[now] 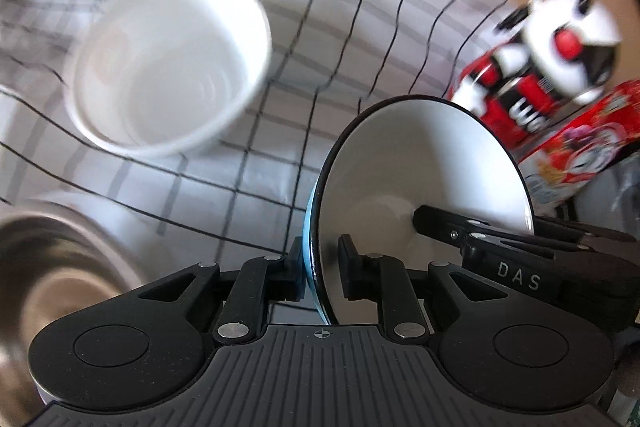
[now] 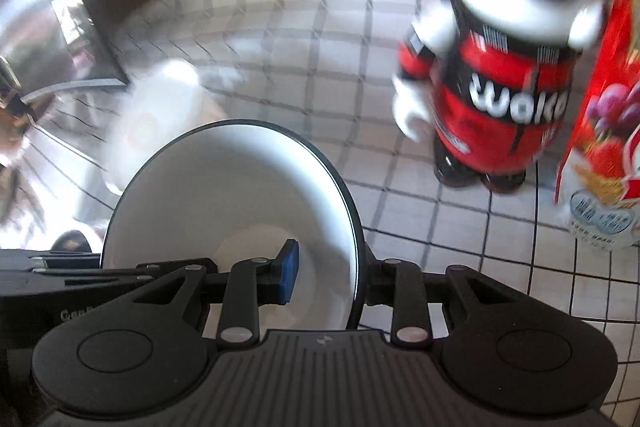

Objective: Organize plates and bowls
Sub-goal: 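Lift and carry the blue bowl with both grippers over the yellow-rimmed plate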

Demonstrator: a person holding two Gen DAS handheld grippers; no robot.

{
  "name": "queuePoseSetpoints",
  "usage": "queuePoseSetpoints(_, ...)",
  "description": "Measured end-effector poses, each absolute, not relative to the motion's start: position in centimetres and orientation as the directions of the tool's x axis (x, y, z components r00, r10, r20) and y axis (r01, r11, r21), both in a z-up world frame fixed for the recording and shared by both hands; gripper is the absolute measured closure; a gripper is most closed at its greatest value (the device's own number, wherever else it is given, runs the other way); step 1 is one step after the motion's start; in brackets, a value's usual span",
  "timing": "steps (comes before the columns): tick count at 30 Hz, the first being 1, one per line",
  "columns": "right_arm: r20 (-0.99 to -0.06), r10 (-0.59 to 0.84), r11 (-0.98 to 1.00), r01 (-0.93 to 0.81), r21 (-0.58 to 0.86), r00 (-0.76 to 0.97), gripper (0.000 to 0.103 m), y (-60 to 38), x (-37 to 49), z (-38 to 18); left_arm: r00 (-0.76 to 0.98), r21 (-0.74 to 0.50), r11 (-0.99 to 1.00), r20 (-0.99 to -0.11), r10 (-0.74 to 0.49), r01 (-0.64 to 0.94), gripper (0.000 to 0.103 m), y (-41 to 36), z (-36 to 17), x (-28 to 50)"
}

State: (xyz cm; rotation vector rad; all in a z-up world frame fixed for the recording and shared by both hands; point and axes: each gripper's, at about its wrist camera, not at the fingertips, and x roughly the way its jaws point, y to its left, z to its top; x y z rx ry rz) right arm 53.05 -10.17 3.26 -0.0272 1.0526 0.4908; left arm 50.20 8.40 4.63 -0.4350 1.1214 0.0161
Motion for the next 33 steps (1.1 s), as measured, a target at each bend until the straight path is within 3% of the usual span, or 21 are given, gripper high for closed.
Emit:
queuePoseSetpoints(11, -0.774, 0.447, 0.865, -0.438, 0.245, 0.449, 0.073, -8.0, 45.2, 10.1, 0.491, -0.283, 0.952, -0.849, -0.193, -0.115, 0.085, 11.7, 13.6, 43.7)
queuePoseSetpoints(19, -0.793, 0.394, 0.889, -0.412, 0.2, 0.464, 0.073, -10.1, 39.6, 10.7, 0.404, -0.337, 0.941, -0.864, -0.3, -0.022, 0.085, 10.6, 13.0, 40.1)
queuePoseSetpoints(33, -0.817, 0.272, 0.958, -0.228, 0.177, 0.509, 0.073, -19.2, 35.3, 9.3, 0.263, -0.345, 0.916, -0.882, -0.391, 0.204, 0.084, 1.7, 11.8, 39.5)
